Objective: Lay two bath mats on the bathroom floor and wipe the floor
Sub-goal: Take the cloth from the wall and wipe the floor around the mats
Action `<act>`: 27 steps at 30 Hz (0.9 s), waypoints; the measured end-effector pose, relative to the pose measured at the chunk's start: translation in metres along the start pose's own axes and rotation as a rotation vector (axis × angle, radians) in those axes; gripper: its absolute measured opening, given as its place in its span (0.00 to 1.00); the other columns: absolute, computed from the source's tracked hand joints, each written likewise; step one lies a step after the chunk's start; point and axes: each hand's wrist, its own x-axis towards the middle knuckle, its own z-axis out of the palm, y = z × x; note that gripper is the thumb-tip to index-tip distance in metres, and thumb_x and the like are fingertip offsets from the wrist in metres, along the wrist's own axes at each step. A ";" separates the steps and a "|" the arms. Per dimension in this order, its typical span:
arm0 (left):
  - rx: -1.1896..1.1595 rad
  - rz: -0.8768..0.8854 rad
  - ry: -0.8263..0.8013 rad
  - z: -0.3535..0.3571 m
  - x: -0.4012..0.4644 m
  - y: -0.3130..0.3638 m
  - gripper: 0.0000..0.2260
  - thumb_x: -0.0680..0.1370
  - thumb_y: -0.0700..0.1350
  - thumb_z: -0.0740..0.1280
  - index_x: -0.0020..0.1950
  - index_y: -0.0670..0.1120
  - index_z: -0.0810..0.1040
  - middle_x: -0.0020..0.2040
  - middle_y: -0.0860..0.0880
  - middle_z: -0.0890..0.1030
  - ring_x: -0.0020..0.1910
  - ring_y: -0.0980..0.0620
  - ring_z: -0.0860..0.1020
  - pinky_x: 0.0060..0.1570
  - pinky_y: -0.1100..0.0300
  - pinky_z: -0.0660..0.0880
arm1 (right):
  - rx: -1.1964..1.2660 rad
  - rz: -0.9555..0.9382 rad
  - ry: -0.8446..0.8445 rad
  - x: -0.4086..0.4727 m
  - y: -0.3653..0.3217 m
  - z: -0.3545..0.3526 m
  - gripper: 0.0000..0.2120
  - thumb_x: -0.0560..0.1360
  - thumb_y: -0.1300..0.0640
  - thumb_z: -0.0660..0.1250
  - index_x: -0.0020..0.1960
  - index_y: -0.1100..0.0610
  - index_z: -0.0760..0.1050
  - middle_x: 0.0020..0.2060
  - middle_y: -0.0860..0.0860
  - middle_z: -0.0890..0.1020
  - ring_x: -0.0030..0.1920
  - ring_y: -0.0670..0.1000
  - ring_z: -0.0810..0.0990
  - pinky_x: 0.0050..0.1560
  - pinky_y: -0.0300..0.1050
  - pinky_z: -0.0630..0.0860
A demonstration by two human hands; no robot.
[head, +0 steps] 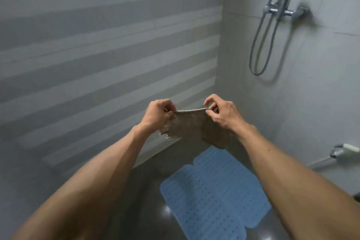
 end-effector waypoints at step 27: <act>1.216 -0.676 0.251 -0.400 -0.144 -0.195 0.11 0.78 0.38 0.61 0.57 0.44 0.80 0.53 0.43 0.82 0.52 0.42 0.82 0.48 0.53 0.77 | -0.057 -1.053 -0.364 0.153 -0.527 0.267 0.16 0.81 0.53 0.61 0.66 0.40 0.76 0.53 0.52 0.74 0.53 0.57 0.76 0.49 0.47 0.71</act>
